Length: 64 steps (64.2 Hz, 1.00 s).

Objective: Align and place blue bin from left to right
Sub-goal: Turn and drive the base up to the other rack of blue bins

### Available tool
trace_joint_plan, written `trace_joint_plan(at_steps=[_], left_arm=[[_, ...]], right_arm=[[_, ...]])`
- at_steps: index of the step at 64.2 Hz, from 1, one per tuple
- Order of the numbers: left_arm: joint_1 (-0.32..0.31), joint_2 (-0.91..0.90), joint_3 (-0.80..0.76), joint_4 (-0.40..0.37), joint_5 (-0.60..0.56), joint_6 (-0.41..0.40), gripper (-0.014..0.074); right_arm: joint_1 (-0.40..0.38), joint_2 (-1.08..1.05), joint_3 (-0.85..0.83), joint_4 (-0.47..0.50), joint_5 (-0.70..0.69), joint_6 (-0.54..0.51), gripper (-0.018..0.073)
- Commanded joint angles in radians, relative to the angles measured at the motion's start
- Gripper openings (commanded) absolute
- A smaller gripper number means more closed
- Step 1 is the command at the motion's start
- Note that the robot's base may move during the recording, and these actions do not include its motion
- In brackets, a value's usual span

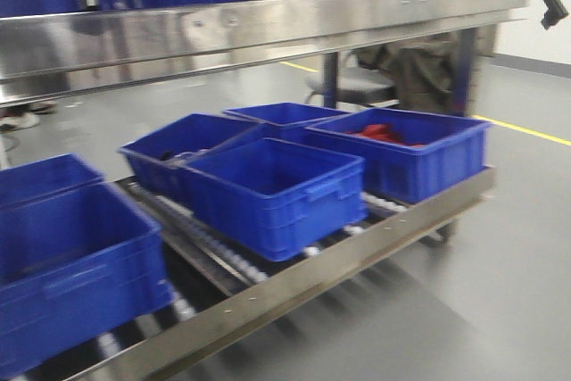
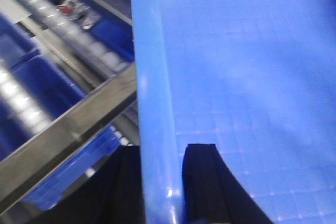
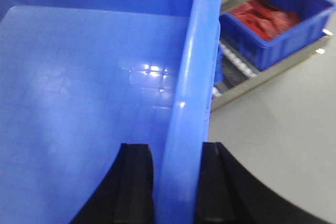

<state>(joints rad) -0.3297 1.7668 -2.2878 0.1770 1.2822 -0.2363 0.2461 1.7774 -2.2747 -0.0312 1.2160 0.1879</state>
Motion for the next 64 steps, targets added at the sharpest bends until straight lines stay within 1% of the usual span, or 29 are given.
trace_joint_plan(at_steps=[1,64], left_arm=[[-0.006,-0.023,-0.019,-0.009,-0.079,0.015,-0.0008],[-0.006,-0.023,-0.019,-0.009,-0.079,0.015,-0.0008]], right_arm=[[0.007,-0.028,-0.020,-0.001,-0.152,-0.040,-0.0078],[0.007,-0.028,-0.020,-0.001,-0.152,-0.040,-0.0078]])
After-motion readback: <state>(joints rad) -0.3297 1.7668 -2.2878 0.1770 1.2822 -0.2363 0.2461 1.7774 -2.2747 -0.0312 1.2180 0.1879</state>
